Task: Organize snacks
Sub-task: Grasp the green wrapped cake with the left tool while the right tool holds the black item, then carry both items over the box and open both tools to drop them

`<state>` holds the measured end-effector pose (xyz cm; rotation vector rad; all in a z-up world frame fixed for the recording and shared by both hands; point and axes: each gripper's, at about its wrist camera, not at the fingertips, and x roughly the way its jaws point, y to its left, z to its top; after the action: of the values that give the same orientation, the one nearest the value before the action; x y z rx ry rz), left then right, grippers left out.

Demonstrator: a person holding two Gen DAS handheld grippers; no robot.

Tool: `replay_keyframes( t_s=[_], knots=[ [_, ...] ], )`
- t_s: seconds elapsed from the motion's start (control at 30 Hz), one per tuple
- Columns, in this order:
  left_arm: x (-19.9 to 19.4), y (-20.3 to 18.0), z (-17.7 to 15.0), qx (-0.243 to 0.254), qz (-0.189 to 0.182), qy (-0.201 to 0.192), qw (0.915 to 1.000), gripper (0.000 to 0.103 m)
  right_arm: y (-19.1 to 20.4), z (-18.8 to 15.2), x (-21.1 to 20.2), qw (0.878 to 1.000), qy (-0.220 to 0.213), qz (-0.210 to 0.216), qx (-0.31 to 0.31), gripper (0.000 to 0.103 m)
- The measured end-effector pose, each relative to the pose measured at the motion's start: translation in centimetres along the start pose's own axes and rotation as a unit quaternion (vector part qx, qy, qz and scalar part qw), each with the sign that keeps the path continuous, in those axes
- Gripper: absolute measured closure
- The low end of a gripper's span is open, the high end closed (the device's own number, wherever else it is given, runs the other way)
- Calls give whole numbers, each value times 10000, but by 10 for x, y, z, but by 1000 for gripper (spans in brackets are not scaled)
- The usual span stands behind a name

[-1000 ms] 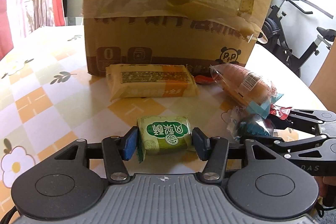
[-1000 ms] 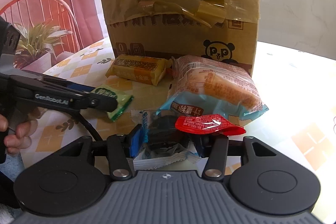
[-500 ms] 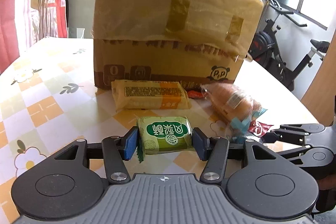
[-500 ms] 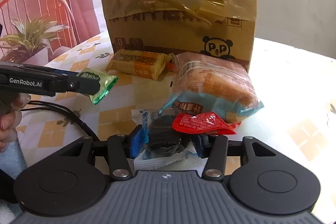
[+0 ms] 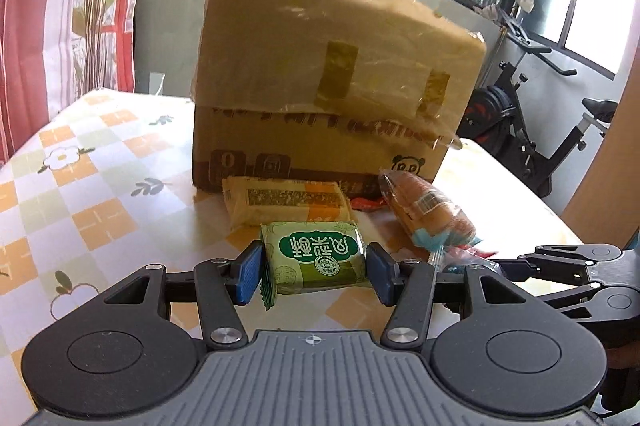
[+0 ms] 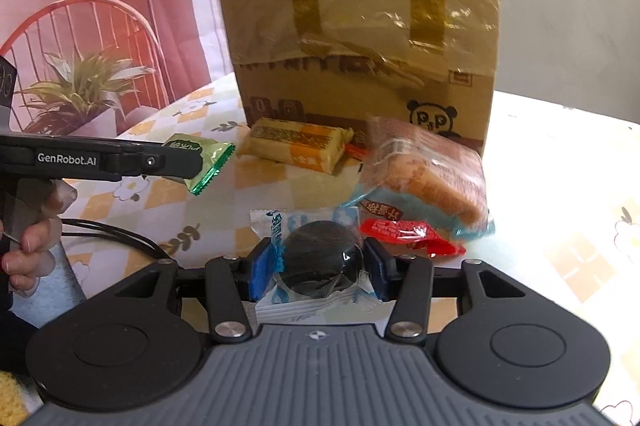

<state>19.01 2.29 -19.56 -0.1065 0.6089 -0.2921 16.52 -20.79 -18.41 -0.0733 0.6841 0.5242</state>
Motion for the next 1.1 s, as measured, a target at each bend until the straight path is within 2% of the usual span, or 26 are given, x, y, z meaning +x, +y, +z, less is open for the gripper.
replay_keyframes(
  t_s=[0.23, 0.37, 0.57, 0.67, 0.8, 0.87, 0.97, 1.1],
  knots=[
    [-7, 0, 8, 118, 33, -136, 9998, 46, 9, 20, -16, 9989, -424, 156, -113, 53],
    [-10, 4, 29, 179, 36, -300, 9994, 46, 5, 42, -28, 9970, -708, 190, -232, 53],
    [-19, 5, 94, 384, 47, -958, 9946, 46, -10, 109, -46, 9891, -1397, 54, -461, 53],
    [-24, 4, 132, 417, 54, -1371, 9897, 45, -12, 147, -43, 9835, -1670, -187, -670, 53],
    [-15, 0, 178, 435, 82, -1667, 9850, 45, -19, 191, -28, 9762, -1986, -365, -790, 53],
    [-5, -4, 195, 504, 111, -1744, 9833, 45, -23, 208, -14, 9750, -2008, -513, -799, 53],
    [14, -5, 217, 492, 162, -1620, 9854, 45, -32, 227, 9, 9773, -1874, -708, -690, 53],
    [35, -9, 231, 706, 301, -1426, 9868, 45, -48, 240, 29, 9835, -1659, -699, -183, 53]
  ],
)
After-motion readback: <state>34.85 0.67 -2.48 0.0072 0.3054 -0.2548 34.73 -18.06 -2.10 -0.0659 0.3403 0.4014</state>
